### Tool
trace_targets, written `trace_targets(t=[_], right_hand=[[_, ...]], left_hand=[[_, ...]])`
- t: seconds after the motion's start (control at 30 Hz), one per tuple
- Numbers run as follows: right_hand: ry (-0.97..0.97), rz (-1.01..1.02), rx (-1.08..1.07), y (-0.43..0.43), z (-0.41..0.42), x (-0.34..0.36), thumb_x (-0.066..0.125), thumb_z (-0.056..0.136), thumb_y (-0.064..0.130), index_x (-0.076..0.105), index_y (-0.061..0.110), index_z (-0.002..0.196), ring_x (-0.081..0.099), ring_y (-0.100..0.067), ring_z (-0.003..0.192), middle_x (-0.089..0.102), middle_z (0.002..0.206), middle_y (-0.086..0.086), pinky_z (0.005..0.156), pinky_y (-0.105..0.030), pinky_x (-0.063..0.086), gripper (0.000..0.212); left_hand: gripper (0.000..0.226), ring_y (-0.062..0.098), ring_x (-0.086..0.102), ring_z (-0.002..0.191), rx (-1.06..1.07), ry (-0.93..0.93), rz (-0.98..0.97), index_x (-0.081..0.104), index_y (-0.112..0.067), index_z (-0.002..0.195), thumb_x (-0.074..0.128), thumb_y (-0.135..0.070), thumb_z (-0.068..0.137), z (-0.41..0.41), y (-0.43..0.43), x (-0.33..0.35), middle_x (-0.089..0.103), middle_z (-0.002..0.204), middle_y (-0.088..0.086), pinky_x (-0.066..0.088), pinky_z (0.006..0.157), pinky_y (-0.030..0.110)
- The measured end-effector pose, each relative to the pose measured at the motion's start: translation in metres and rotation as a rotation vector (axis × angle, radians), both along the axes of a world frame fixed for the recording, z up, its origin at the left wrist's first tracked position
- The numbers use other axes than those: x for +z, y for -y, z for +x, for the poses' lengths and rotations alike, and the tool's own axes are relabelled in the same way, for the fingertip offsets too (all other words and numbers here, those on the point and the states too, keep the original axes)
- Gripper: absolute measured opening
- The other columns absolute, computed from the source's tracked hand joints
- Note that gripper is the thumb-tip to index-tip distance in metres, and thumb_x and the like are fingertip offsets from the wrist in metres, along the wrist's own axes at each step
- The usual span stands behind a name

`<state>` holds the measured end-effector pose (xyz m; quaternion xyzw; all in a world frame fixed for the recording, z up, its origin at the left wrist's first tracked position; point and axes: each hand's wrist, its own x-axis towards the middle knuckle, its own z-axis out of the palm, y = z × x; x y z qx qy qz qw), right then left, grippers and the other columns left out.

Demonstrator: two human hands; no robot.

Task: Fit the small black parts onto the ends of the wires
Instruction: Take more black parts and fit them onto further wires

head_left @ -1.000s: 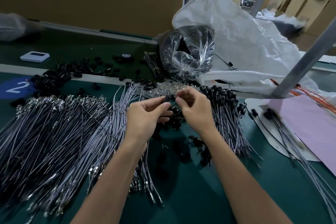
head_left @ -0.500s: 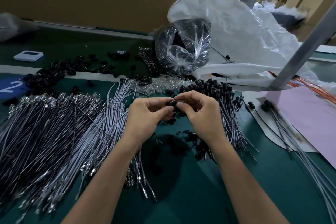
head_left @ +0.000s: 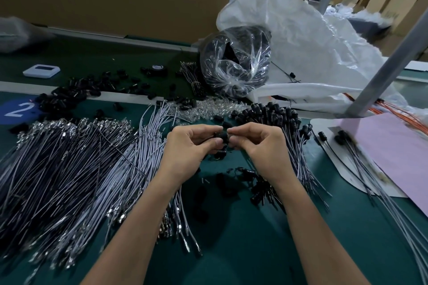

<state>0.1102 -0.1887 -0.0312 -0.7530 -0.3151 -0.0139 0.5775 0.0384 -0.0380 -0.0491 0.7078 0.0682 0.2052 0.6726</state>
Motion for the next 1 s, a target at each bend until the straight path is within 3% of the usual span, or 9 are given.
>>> trace_targets(t=[0.1, 0.53, 1.0], right_hand=[[-0.029, 0.018, 0.031, 0.0017, 0.0009, -0.0016, 0.067, 0.083, -0.011, 0.075, 0.015, 0.087, 0.073, -0.016, 0.069, 0.075, 0.076, -0.002, 0.068, -0.022, 0.058, 0.028], [-0.071, 0.070, 0.071, 0.0049, -0.0005, -0.0038, 0.064, 0.083, -0.015, 0.074, 0.015, 0.083, 0.071, -0.015, 0.063, 0.074, 0.068, 0.001, 0.060, -0.020, 0.054, 0.032], [-0.090, 0.094, 0.075, 0.0008, -0.0040, -0.0078, 0.065, 0.082, -0.015, 0.075, 0.016, 0.082, 0.069, -0.018, 0.063, 0.073, 0.069, -0.003, 0.060, -0.021, 0.054, 0.033]], left_hand=[[0.024, 0.018, 0.075, 0.077, -0.003, 0.015, 0.007, 0.076, -0.021, 0.091, 0.076, 0.001, 0.080, -0.0011, -0.0020, -0.0001, 0.077, 0.081, 0.003, 0.059, 0.069, 0.023], [0.019, 0.024, 0.076, 0.076, -0.098, 0.034, -0.019, 0.076, -0.009, 0.095, 0.073, 0.004, 0.081, -0.0046, -0.0028, 0.0008, 0.077, 0.082, 0.010, 0.061, 0.068, 0.028], [0.021, 0.022, 0.075, 0.071, -0.116, 0.032, -0.015, 0.075, -0.014, 0.088, 0.073, 0.005, 0.080, -0.0075, -0.0012, 0.0053, 0.076, 0.076, 0.007, 0.059, 0.063, 0.024]])
